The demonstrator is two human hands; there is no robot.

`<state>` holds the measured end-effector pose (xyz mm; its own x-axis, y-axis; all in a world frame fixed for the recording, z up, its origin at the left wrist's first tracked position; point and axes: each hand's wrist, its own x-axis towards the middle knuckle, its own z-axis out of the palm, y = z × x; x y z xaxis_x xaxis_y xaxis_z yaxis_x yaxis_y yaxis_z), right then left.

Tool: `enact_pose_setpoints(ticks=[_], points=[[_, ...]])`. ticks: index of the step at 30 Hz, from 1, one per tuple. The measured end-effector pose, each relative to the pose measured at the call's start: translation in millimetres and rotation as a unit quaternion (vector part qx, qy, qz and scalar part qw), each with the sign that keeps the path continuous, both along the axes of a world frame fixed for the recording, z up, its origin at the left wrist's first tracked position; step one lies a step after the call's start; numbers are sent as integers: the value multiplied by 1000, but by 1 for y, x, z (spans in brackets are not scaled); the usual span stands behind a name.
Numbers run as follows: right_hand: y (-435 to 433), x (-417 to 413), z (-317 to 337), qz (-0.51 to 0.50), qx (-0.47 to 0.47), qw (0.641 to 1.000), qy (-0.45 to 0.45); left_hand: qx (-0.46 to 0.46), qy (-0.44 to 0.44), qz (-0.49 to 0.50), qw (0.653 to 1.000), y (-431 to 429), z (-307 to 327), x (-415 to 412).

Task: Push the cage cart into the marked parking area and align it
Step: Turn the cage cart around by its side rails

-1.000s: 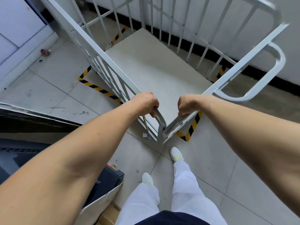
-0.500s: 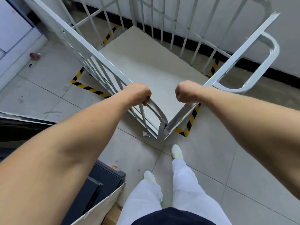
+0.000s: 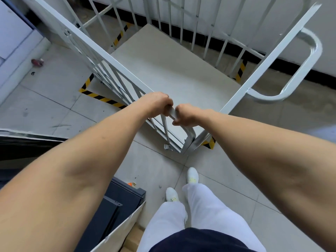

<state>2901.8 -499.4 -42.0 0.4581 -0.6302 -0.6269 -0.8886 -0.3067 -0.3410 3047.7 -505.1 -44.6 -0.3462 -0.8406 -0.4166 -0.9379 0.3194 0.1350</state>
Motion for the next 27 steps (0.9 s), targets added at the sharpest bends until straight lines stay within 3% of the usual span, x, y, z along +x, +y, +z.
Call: enact_pose_setpoints(ticks=[7,14,27], points=[[-19,6,10,-30,87,995,48,22,-12,56,998,-22,5,23],[-31,21,15,-22,114,986,116,41,-21,38,998,-36,9,33],[-24,29,28,34,85,986,137,47,-9,72,996,-33,13,28]])
